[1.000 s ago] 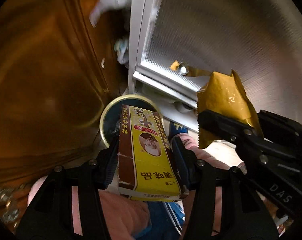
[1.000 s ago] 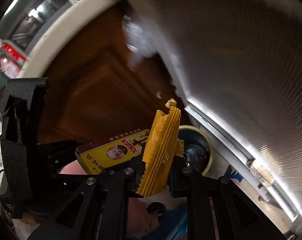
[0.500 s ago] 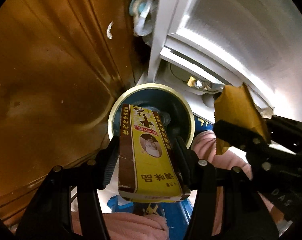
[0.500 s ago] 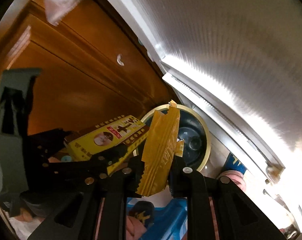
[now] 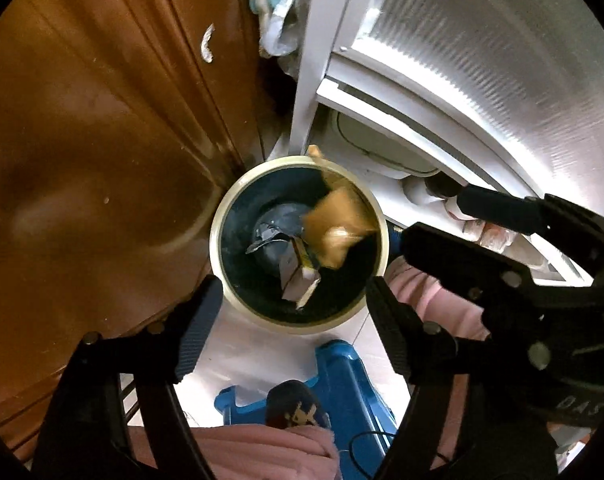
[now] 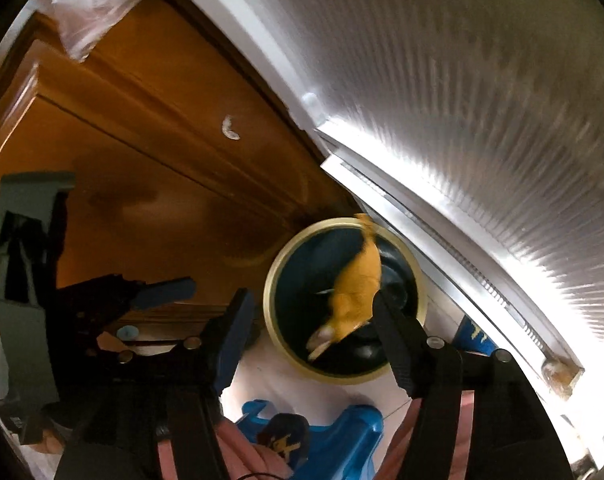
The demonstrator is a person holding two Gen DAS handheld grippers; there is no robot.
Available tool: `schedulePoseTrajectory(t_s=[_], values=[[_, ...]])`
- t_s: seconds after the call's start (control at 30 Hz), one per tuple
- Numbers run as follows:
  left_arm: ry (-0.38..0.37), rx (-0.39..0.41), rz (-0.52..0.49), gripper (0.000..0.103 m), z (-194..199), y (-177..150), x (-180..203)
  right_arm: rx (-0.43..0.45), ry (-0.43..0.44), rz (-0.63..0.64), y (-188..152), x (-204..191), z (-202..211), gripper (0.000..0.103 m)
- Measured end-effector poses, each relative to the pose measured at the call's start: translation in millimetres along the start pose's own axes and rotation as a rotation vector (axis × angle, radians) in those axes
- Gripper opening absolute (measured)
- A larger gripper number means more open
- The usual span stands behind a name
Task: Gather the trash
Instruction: 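Open both tools to drop the box and wrapper into the bin, then raise both tools back up toward the counter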
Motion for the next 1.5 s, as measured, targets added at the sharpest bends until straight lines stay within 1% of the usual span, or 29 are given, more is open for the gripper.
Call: schedulePoseTrajectory(t_s=[0.1,0.13,0.17,0.33,0.4,0.53,0.67,0.8,1.03,1.17,1.27,1.4,1.5], values=[[0.005,0.002,-0.008,0.076,4,-1,1,0.004,0.000,0.006,-1,-4,6,0.063],[0.006,0.002,-0.009,0.076,8,-1,2,0.007,0.002,0.000,-1,-5,7,0.063],[0.006,0.002,-0.013,0.076,-5,8,2,0.013,0.006,-0.007,-1,-6,10,0.063],[0.008,0.011,-0.034,0.076,3,5,3,0.040,0.003,-0.018,-4,-11,19,0.063],[0.010,0.019,-0.041,0.076,12,1,4,0.049,-0.008,-0.021,-7,-13,24,0.063],[-0.011,0.034,-0.062,0.076,42,-10,6,0.059,-0.022,-0.048,-17,-17,37,0.063],[-0.008,0.078,-0.101,0.076,73,-24,12,0.094,-0.032,-0.064,-31,-30,63,0.063],[-0.013,0.144,-0.120,0.076,110,-37,14,0.133,-0.044,-0.068,-45,-48,97,0.063],[0.010,0.284,-0.102,0.076,176,-48,6,0.224,-0.077,-0.032,-57,-81,156,0.063],[0.050,0.399,-0.100,0.076,217,-57,3,0.259,-0.085,-0.009,-60,-101,191,0.063],[0.073,0.471,-0.108,0.076,245,-62,2,0.288,-0.115,0.036,-59,-118,214,0.063],[0.035,0.516,-0.081,0.076,274,-63,-4,0.335,-0.111,0.067,-57,-142,245,0.063],[0.032,0.574,-0.064,0.075,303,-62,-13,0.384,-0.105,0.105,-53,-164,274,0.063]])
Point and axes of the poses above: each gripper's, at about its wrist camera, not at the fingertips, and z roughly against the way its jaws point, x to its right, y to its top, the point moved 1 cm from there along -z, roughly the way its jaws point, and after that the axes turned 12 degrees about y, right-handed, at the moved point
